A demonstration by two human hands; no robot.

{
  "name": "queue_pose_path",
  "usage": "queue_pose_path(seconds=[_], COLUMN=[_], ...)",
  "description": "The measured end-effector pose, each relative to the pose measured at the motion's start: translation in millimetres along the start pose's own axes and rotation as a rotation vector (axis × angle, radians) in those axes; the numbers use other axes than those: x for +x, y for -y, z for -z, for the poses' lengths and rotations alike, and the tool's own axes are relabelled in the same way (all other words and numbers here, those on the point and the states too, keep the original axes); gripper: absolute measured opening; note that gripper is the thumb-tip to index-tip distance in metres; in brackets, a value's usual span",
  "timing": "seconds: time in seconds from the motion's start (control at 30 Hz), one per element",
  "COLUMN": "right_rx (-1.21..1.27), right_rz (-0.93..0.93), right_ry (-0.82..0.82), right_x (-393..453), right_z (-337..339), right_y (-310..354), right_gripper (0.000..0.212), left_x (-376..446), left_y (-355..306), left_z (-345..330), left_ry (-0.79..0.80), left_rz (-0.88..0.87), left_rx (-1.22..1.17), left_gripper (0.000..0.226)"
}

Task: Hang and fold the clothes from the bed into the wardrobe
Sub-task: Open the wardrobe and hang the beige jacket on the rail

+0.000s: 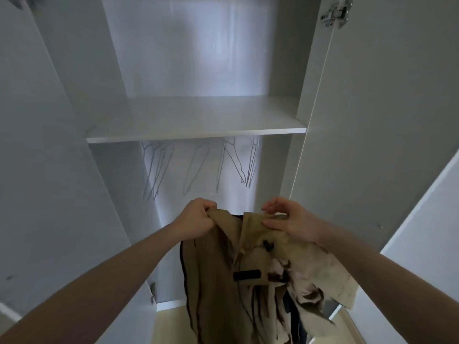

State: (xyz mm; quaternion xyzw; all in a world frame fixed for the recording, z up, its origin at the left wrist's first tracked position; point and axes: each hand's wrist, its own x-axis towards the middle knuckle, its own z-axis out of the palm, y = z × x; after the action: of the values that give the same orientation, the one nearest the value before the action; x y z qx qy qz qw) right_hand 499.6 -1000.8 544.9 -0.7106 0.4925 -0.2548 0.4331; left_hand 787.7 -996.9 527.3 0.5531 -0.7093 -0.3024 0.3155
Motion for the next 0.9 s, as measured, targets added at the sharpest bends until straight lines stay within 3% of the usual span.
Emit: queue_pose_path(seconds=[0.1,0.2,0.3,0.47,0.53,0.7,0.9], right_rx=[-0.107,-0.197,-0.313,-0.386,-0.352,-0.064,-0.015], right_rz=[-0.03,-0.096,-0.176,-0.243,-0.271,-0.389,-0.45], right_ry=[-0.028,-0.007,0.076,0.23,0.147,-0.247,-0.368], right_x=[20.8,42.5,61.6,105.9,133.4,212.4,289.8], right_z=[-9.6,-14.1,-24.4,-28.0,-22.6,-8.4,16.0], right_y=[-9.7,-19.2,-30.2,-36.9,-44.2,-66.1,-92.2], right_gripper=[0.007,0.026,0.031,0.02,0.022,0.039,0.05], left_x=[24.5,45.0,55.0,78.6,87.8,103.4,120.4], left_y=[-4.7,-10.0,-7.3,9.4,19.0,47.8,73.7], left_z=[19.6,33.0,34.3,37.3,41.2,46.6,49.5], left_ry=[0.019,0.121,0.274,0.3,0.304,0.294,0.241], left_rz=[-0.006,0.033,0.084,0.142,0.158,0.212,0.288], left_rx=[-0.094,-0.106,-0.079,-0.052,-0.018,0.097,0.136], left_gripper=[0.04,0.036,0.026,0.029,0.034,0.035,0.023])
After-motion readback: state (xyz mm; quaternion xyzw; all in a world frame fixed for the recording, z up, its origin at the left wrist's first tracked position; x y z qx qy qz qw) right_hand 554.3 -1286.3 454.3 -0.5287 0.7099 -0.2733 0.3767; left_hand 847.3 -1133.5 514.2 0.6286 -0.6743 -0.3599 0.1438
